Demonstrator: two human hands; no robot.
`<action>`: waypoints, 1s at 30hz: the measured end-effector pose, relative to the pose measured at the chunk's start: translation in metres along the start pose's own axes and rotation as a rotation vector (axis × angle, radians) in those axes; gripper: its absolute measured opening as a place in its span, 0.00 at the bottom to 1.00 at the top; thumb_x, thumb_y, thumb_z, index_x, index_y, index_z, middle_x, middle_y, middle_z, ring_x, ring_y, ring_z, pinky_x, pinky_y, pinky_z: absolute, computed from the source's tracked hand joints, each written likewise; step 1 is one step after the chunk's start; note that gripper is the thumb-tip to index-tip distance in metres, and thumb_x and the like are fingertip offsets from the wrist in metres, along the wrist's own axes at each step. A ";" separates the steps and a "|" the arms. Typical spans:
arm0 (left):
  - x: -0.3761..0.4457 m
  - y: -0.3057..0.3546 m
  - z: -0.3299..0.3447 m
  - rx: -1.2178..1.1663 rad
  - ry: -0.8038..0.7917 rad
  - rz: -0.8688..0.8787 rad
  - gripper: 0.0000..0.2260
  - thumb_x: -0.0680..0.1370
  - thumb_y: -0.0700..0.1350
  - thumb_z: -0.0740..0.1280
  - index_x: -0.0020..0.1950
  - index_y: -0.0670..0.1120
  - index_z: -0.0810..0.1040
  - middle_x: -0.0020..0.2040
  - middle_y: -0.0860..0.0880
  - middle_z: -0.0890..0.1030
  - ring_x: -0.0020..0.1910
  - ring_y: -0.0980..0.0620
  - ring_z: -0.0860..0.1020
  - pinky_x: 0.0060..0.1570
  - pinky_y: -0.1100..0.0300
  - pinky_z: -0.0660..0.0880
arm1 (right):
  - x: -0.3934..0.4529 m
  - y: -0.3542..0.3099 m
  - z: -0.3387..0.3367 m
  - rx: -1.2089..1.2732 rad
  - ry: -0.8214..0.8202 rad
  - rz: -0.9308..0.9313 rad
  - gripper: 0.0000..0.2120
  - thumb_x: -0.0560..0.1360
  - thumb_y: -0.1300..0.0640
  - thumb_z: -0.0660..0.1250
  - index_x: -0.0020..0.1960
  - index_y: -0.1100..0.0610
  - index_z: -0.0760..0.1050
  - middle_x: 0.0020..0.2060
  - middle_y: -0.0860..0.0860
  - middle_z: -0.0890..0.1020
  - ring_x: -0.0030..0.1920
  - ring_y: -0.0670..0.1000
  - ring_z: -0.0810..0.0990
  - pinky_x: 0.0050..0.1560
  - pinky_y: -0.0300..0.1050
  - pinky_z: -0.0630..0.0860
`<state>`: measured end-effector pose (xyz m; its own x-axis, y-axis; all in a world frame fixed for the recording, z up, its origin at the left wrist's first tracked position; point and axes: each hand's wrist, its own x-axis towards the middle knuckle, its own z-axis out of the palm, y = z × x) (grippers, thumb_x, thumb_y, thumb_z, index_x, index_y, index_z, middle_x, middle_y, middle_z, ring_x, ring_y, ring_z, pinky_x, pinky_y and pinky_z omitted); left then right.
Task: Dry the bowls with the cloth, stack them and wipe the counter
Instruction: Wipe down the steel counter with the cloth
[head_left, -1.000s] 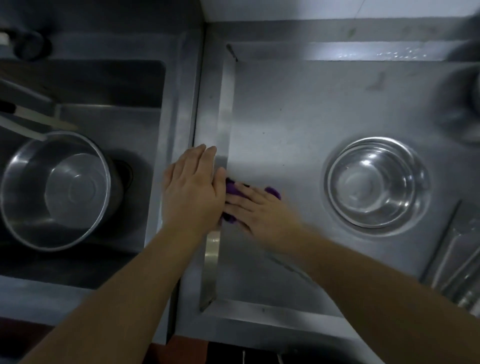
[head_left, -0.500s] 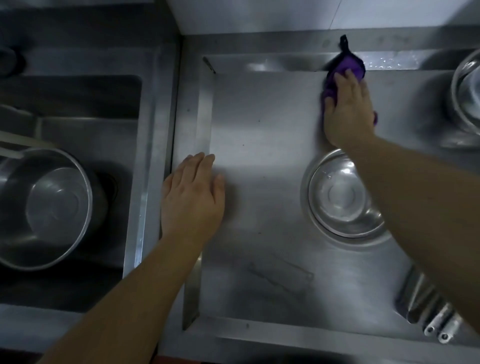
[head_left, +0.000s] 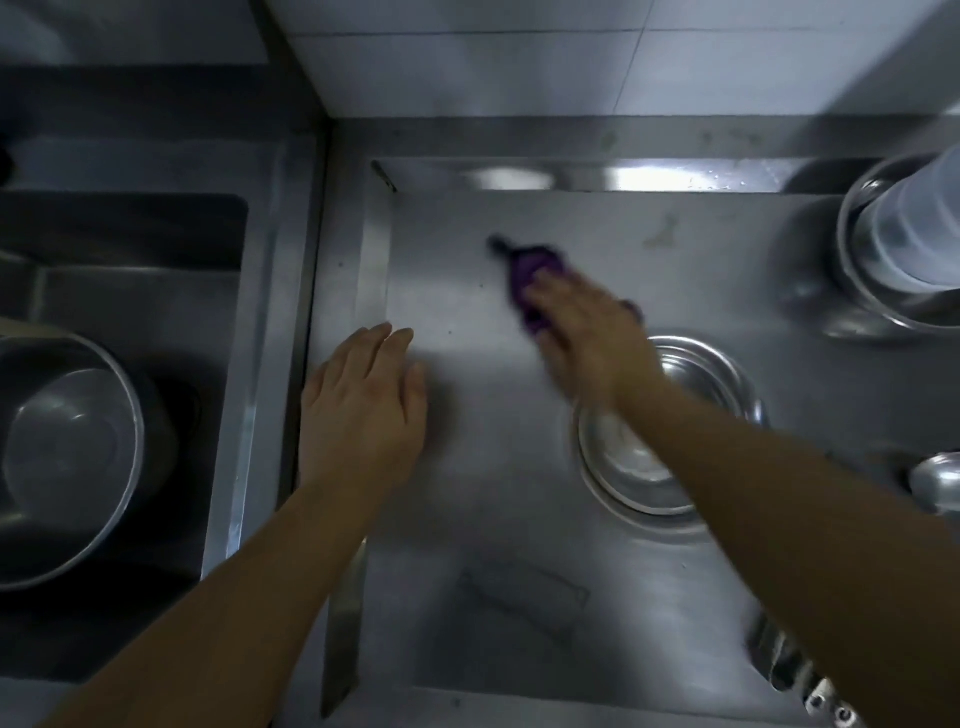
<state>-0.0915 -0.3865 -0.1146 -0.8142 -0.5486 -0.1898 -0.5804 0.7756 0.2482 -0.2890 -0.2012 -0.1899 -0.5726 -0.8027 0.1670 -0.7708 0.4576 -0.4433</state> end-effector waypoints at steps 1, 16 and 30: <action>0.002 0.002 0.001 -0.004 -0.001 0.008 0.24 0.85 0.56 0.52 0.78 0.50 0.70 0.78 0.47 0.72 0.78 0.46 0.68 0.76 0.42 0.64 | 0.006 0.023 -0.011 -0.033 0.061 0.115 0.21 0.81 0.58 0.69 0.73 0.61 0.76 0.72 0.60 0.77 0.73 0.64 0.75 0.74 0.58 0.70; 0.014 -0.019 0.001 -0.103 0.059 -0.027 0.24 0.86 0.57 0.49 0.76 0.48 0.73 0.74 0.48 0.76 0.74 0.47 0.73 0.73 0.44 0.70 | 0.088 0.034 0.005 -0.055 0.229 0.938 0.28 0.85 0.49 0.54 0.83 0.52 0.60 0.84 0.50 0.60 0.83 0.58 0.57 0.81 0.51 0.54; 0.008 -0.037 -0.029 -0.090 0.115 -0.114 0.18 0.88 0.51 0.55 0.75 0.49 0.73 0.73 0.48 0.76 0.73 0.46 0.72 0.71 0.46 0.67 | 0.067 -0.123 0.095 0.035 -0.227 0.076 0.26 0.85 0.48 0.56 0.81 0.53 0.65 0.80 0.52 0.69 0.81 0.58 0.63 0.81 0.58 0.60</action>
<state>-0.0771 -0.4285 -0.0977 -0.7358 -0.6677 -0.1131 -0.6637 0.6779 0.3161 -0.2058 -0.3479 -0.2076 -0.5481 -0.8335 -0.0691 -0.7154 0.5100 -0.4776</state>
